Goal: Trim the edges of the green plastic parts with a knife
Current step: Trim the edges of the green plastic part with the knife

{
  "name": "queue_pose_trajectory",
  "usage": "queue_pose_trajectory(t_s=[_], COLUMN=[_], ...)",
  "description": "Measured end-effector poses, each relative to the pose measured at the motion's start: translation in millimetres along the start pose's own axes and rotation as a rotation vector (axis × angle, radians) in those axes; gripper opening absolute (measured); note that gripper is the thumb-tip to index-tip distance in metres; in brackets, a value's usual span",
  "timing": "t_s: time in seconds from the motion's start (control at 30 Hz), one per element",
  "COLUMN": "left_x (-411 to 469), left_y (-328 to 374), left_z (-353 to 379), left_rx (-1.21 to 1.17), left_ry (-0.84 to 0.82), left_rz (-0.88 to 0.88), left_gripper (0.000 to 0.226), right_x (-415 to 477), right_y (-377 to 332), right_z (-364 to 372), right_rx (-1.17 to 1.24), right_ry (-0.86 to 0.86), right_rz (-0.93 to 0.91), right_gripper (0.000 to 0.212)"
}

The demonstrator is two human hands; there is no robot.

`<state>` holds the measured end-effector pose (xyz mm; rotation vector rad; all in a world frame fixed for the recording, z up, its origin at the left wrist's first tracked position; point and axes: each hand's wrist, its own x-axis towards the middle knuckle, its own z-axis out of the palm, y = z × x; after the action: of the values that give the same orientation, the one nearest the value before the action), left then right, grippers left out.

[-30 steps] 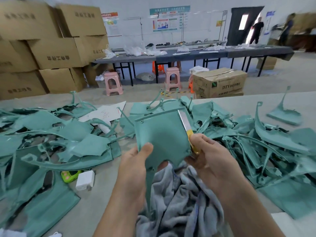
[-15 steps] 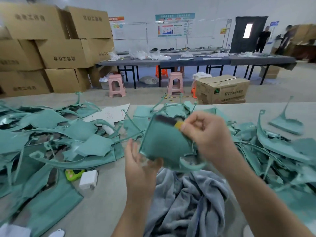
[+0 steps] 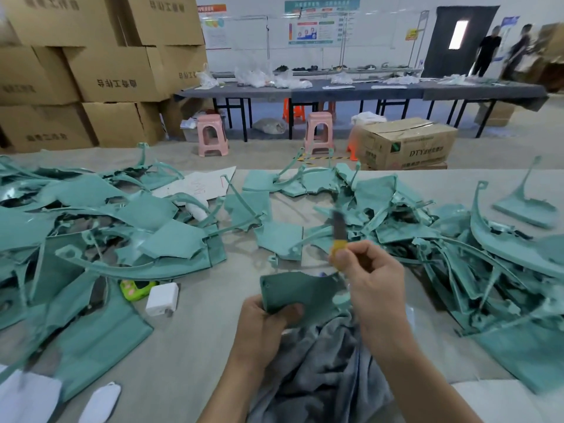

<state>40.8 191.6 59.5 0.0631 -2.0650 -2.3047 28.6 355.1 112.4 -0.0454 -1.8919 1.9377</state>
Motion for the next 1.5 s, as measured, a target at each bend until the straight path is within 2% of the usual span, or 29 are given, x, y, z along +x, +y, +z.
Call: queue_pose_trajectory(t_s=[0.13, 0.17, 0.23, 0.27, 0.33, 0.37, 0.4, 0.57, 0.7, 0.77, 0.87, 1.0, 1.07, 1.13, 1.2, 1.27, 1.33, 1.37, 1.43, 1.5], left_x=[11, 12, 9, 7, 6, 7, 8, 14, 19, 21, 22, 17, 13, 12, 11, 13, 14, 14, 14, 14], left_y=[-1, -5, -11, -15, -27, -32, -34, -37, -41, -44, -47, -48, -47, -45, -42, -43, -46, -47, -46, -45], left_z=[-10, -14, -22, -25, -30, -31, -32, -30, -32, -31, -30, -28, -28, -26, -26, -28, -30, -29, -27, -27], left_rx=[-0.232, -0.188, 0.113, 0.305, 0.638, 0.704, 0.745, 0.811, 0.849, 0.869, 0.842, 0.853, 0.874, 0.873, 0.869, 0.854, 0.839, 0.842, 0.847, 0.849], left_ry=[0.26, 0.339, 0.427, 0.4, 0.328, 0.298, 0.278, 0.164, 0.104, 0.098, 0.14, 0.192, 0.2, 0.19, 0.178, 0.174, 0.189, 0.194, 0.189, 0.182], left_rz=[0.043, 0.083, 0.197, 0.25, 0.319, 0.331, 0.33, 0.286, 0.367, 0.382, 0.433, 0.476, 0.469, 0.485, 0.499, 0.471, 0.463, 0.473, 0.473, 0.486], left_gripper=[0.027, 0.02, 0.008, 0.007, 0.05, 0.062, 0.064, 0.052, 0.047, 0.047, 0.046, 0.033, 0.031, 0.025, 0.023, 0.023, 0.028, 0.029, 0.029, 0.029], right_x=[7, 7, 5, 3, -4, -10, -15, -37, -39, -41, -44, -34, -34, -42, -51, -48, -42, -42, -47, -53], right_y=[0, 1, 4, 6, 10, 13, 18, 53, 65, 68, 70, 76, 73, 70, 70, 74, 72, 71, 67, 69], right_z=[-13, -16, -20, -21, -19, -18, -15, -11, -15, -21, -26, -32, -33, -28, -20, -19, -23, -24, -22, -17], right_rx=[0.046, 0.027, -0.023, -0.036, -0.033, -0.042, -0.065, -0.348, -0.372, -0.367, -0.484, -0.64, -0.573, -0.508, -0.551, -0.595, -0.565, -0.527, -0.457, -0.497], right_ry=[0.098, 0.089, 0.028, -0.037, -0.218, -0.3, -0.357, -0.441, -0.424, -0.418, -0.452, -0.223, -0.199, -0.329, -0.412, -0.319, -0.192, -0.18, -0.279, -0.389], right_rz=[-0.018, -0.009, 0.033, 0.069, 0.138, 0.156, 0.157, -0.009, -0.115, -0.168, -0.213, -0.209, -0.219, -0.267, -0.306, -0.267, -0.251, -0.264, -0.308, -0.292], right_gripper=[0.016, 0.017, 0.019, 0.021, 0.025, 0.027, 0.028, 0.016, 0.019, 0.017, 0.008, 0.012, 0.013, 0.008, 0.007, 0.01, 0.019, 0.022, 0.014, 0.009])
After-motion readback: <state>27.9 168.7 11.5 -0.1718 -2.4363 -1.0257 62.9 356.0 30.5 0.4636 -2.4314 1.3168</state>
